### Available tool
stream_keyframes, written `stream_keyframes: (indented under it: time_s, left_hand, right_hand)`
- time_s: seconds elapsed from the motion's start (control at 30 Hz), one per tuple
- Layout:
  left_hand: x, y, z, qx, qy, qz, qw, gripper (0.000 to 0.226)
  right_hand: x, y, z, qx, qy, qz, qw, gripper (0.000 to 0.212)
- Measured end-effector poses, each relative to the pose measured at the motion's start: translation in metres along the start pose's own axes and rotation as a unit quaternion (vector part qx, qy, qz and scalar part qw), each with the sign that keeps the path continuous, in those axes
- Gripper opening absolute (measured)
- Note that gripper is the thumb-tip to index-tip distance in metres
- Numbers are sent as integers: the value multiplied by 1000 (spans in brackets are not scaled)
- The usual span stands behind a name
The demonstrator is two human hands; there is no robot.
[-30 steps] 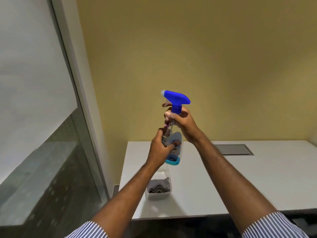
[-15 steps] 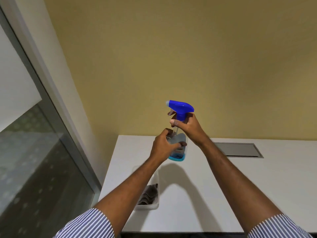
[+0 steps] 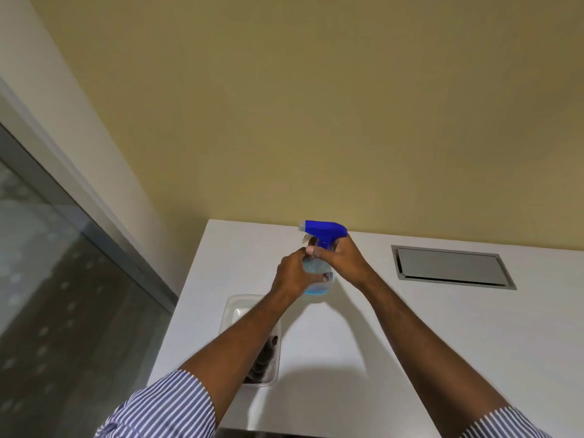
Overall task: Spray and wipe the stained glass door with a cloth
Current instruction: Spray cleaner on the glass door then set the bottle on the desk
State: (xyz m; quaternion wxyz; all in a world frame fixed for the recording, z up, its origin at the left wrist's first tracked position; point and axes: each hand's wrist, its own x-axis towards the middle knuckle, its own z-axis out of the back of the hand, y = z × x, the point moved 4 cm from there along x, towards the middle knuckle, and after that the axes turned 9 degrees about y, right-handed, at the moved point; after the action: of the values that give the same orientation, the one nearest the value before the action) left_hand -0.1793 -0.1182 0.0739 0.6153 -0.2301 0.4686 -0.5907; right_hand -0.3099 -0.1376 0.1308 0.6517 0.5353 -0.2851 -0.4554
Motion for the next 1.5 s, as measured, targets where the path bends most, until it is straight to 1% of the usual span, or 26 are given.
stream_keyframes:
  time_s: [0.07,0.17,0.27,0.3,0.37,0.43,0.57,0.7,0.87,0.97,1.03,1.13,1.27,1.43,1.5]
  left_hand:
    - [10,17,-6,2,10,13,1000,65]
    - [24,41,-18,1,24,25,999,63]
    - [29,55,-29,-31,35,35,998,56]
    - [30,58,-32,-46,42,33,997,54]
    - [31,66,-38,-68,55,24,996,54]
    - [31,73,-41,-58,52,14,997,55]
    - [34,87,-51,-13,32,3,999,60]
    - [35,89,-56,-6,25,6,1000,56]
    - [37,95,-63,13,29,18,999,53]
    - [37,99,-64,40,31,25,998,53]
    - [38,100,-65,51,31,22,998,53]
    - [38,100,-66,52,26,19,998,51]
    - [36,105,-70,55,20,14,998,52]
    - [36,109,-70,71,40,-14,997,56]
    - [34,107,-66,73,49,-28,996,57]
  right_hand:
    - [7,-19,-5,11,1,-17,1000,19]
    - [16,-45,-12,16,-1,-35,999,34]
    - [20,-69,-19,21,-6,-71,997,39]
    - [20,-75,-21,21,-6,-80,997,38]
    - [21,-85,-22,13,2,-75,997,30]
    - [21,-88,-23,2,10,-66,998,24]
    - [21,-94,-27,19,11,-69,997,35]
    - [23,-108,-29,-2,20,-88,996,23]
    - [21,-123,-29,-37,18,-89,995,34]
    - [20,-124,-32,-57,27,-75,995,41]
    - [18,-125,-34,-61,33,-68,995,36]
    - [17,-123,-33,-36,38,-55,997,24]
    - [15,-123,-32,-17,52,-56,997,21]
    - [8,-127,-32,14,51,-56,997,31]
    - [4,-125,-31,18,47,-55,997,42]
